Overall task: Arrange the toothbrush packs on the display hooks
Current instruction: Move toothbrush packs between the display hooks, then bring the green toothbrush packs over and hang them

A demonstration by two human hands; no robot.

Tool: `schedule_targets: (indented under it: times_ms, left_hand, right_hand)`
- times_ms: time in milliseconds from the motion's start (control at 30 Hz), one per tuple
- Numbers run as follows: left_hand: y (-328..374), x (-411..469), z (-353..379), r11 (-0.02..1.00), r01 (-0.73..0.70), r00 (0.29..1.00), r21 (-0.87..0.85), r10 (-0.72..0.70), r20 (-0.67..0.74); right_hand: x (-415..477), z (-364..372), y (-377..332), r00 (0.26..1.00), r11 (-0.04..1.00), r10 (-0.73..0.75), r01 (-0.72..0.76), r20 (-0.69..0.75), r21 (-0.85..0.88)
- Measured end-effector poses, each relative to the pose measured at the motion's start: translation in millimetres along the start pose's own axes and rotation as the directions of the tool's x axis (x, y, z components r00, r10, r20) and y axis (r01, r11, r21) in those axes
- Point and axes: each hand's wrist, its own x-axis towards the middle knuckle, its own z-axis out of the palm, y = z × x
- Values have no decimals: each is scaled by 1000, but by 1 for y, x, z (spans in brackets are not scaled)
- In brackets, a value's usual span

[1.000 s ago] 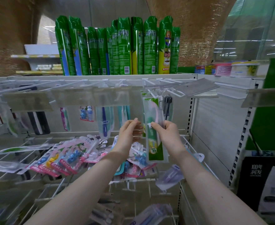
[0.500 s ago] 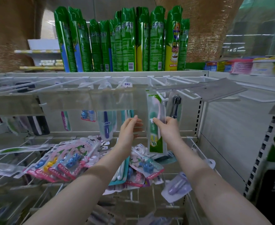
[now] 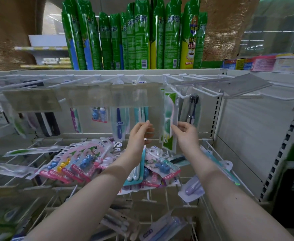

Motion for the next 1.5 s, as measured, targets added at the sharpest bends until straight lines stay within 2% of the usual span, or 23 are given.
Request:
schedule_targets:
  times_ms: [333, 467, 600, 733, 833, 1167, 1300, 1500]
  left_hand:
    - [3, -31, -20, 998, 42, 997, -50, -39, 65]
    - [3, -47, -19, 990, 59, 998, -129, -54, 39]
    - [-16, -74, -32, 966, 180, 984, -183, -179, 23]
    - [-29, -110, -50, 963, 150, 987, -225, -159, -22]
    - [-37, -141, -59, 956, 160, 979, -247, -185, -81]
    - [-96, -283, -78, 955, 286, 918, -80, -297, -261]
    - [-105, -323, -108, 932, 343, 858, -116, -361, -366]
    - [-104, -362, -183, 912, 353, 744, -210, -410, -528]
  right_hand:
    - [-64, 0, 0, 998, 1000, 18, -17, -58, 26]
    - [-86, 0, -2, 995, 999, -6, 9, -98, 32]
    - [-122, 0, 15, 991, 998, 38, -30, -128, 64]
    - [-164, -6, 36, 993, 995, 63, -55, -104, 81]
    - [-198, -12, 53, 996, 995, 73, -69, -59, 67]
    - [-310, -22, 117, 952, 943, 243, -277, 185, 183]
    - [-347, -3, 122, 921, 929, 252, -316, 296, 192]
    - [-394, 66, 117, 863, 924, 249, -347, 440, 158]
